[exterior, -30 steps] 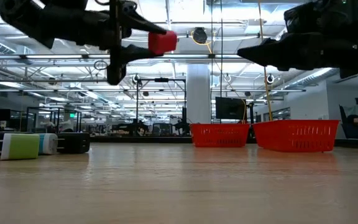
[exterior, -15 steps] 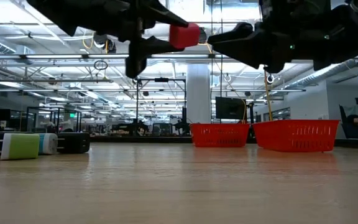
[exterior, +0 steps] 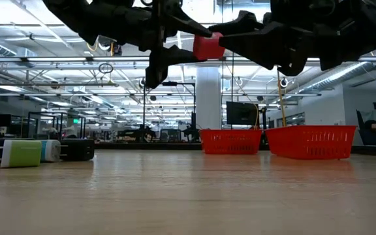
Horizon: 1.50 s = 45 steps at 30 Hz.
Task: Pick & Place Office items
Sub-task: Put the pink charger adapter into the bottom red bin
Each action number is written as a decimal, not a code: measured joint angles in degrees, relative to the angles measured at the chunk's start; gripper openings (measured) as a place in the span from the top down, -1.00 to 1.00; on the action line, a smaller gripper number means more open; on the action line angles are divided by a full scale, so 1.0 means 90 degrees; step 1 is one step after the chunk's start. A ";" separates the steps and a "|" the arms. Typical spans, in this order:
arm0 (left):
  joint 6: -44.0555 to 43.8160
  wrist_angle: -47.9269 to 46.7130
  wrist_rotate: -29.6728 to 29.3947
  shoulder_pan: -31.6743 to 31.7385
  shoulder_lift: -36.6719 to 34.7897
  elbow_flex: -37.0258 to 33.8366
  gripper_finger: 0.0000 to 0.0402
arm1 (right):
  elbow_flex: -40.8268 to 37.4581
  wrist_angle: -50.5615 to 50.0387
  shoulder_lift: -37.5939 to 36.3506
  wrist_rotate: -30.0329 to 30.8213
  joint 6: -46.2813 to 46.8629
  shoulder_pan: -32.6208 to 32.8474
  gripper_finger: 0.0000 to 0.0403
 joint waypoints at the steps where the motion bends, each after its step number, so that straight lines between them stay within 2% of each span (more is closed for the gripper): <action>1: -0.0011 0.0040 0.0015 0.0000 -0.0002 0.0000 0.23 | 0.0000 -0.0008 0.0001 0.0000 -0.0025 0.0004 -0.44; 6: -0.0125 0.0050 0.0031 0.0020 -0.0005 0.0000 0.25 | 0.0027 -0.0019 0.0000 -0.0006 -0.0036 0.0001 -0.43; 12: -0.0139 0.0049 0.0008 0.0024 -0.0005 0.0000 0.08 | 0.0027 -0.0080 0.0000 0.0008 0.0075 -0.0001 -0.27; 18: -0.0151 0.0027 0.0012 0.0032 -0.0007 -0.0003 0.26 | 0.0026 -0.0118 0.0000 -0.0012 0.0058 -0.0001 0.10; 23: -0.0110 -0.0023 -0.0009 0.0036 -0.0005 -0.0015 0.27 | 0.0024 -0.0148 -0.0009 -0.0030 0.0067 0.0004 0.45; 29: 0.0043 0.0072 -0.0103 0.0041 -0.0003 -0.0012 -0.05 | 0.0029 -0.0322 -0.0002 0.0003 0.0085 0.0001 0.91; 31: 0.0191 0.0125 -0.0242 0.0041 -0.0007 -0.0005 -0.07 | 0.0029 -0.0429 0.0002 0.0012 0.0083 0.0001 0.97; 35: 0.0359 0.0078 -0.0277 0.0039 -0.0007 -0.0002 0.14 | 0.0029 -0.0429 0.0000 0.0037 0.0079 -0.0001 0.89; 39: 0.0410 0.0078 -0.0187 0.0041 -0.0007 -0.0002 0.54 | 0.0029 -0.0448 0.0001 0.0039 0.0085 -0.0001 0.87; 42: 0.0624 0.0079 0.0083 0.0030 -0.0007 -0.0002 0.87 | 0.0029 -0.0559 0.0002 0.0090 0.0085 -0.0025 0.94; 45: 0.0709 0.0075 0.0222 0.0035 -0.0007 -0.0002 0.96 | 0.0029 -0.0749 0.0002 0.0073 0.0115 -0.0083 0.99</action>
